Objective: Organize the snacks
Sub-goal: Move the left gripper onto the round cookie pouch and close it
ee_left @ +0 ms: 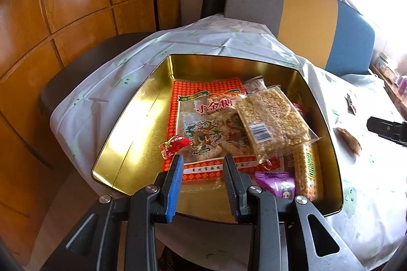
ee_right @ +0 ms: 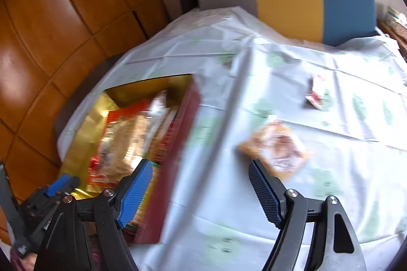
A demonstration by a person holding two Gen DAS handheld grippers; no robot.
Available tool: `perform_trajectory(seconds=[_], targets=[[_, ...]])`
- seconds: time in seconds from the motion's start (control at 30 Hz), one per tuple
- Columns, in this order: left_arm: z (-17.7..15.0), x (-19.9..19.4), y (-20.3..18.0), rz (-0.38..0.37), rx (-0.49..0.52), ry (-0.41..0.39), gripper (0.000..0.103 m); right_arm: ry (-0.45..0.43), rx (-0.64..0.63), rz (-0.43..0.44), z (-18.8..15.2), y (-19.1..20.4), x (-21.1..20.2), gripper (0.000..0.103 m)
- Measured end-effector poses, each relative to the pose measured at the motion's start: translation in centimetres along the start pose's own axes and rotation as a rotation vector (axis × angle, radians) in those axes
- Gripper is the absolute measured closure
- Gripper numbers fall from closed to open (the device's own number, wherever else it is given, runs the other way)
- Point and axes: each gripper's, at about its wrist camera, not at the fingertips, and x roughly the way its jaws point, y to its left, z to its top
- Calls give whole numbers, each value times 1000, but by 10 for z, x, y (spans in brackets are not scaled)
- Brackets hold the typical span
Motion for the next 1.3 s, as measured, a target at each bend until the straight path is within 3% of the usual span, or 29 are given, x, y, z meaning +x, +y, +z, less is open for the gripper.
perform_trajectory(seconds=[0.3, 0.6, 0.77, 0.93, 1.03, 1.3], targets=[[5, -14, -26, -62, 91, -31, 68, 40, 40, -171, -2, -80, -21, 24], [19, -29, -89, -216, 213, -17, 63, 87, 95, -294, -5, -162, -27, 24], [28, -30, -147, -315, 311, 28, 44, 99, 266, -295, -18, -205, -30, 24], [35, -7, -191, -408, 283, 164, 44, 66, 352, -236, -13, -218, -38, 24], [39, 11, -219, -420, 267, 233, 44, 66, 379, -202, -11, -219, -37, 24], [43, 71, -262, -361, 234, 349, 44, -7, 438, -165, -6, -226, -56, 23]])
